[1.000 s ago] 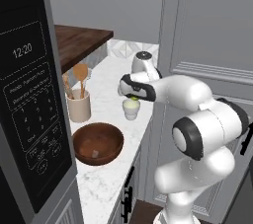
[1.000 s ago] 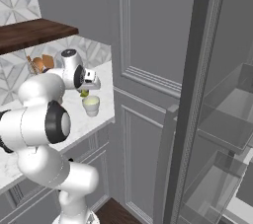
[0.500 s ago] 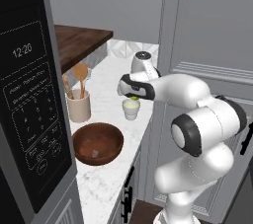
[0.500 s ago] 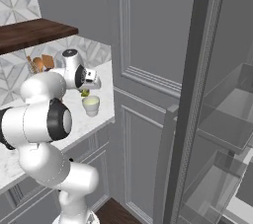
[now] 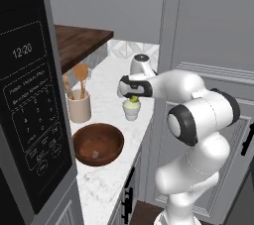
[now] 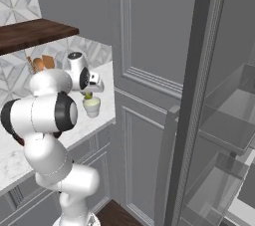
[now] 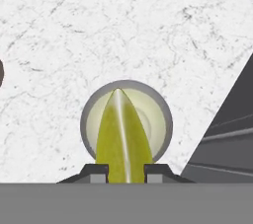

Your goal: Grab a lemon wedge from the fridge and one ice cube from the ice bowl, and put them in the glass of lemonade.

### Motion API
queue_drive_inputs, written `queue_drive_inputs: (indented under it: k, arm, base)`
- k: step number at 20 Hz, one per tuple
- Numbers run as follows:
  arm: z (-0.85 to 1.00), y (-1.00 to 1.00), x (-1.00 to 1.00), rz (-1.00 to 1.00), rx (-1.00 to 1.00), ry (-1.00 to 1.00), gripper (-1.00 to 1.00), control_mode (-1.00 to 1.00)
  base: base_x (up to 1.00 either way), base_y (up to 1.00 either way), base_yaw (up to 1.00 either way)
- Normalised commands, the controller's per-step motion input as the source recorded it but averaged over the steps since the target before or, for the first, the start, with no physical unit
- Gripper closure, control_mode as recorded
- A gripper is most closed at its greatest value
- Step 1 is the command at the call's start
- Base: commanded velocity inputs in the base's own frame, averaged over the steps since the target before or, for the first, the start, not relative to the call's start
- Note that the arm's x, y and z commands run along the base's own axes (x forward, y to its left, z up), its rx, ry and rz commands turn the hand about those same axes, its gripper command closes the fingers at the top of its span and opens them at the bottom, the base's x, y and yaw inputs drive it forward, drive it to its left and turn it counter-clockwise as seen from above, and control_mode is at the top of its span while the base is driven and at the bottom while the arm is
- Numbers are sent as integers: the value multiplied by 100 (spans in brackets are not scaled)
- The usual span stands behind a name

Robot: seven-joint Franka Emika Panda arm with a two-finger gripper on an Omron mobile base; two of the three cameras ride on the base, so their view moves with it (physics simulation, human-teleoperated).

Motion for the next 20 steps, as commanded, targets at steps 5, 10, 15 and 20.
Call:
queue_drive_inputs:
  k: [5,10,15,20]
  arm:
    - [-4,-1,26,0,0,2,100,-100]
    - [0,0,7,0,0,0,100,-100]
    - [-23,0,0,0,0,0,100,-100]
    - [-5,0,0,0,0,0,-100,-100]
  base:
    - [0,0,0]
    - [0,0,0]
    - [0,0,0]
    - [0,0,0]
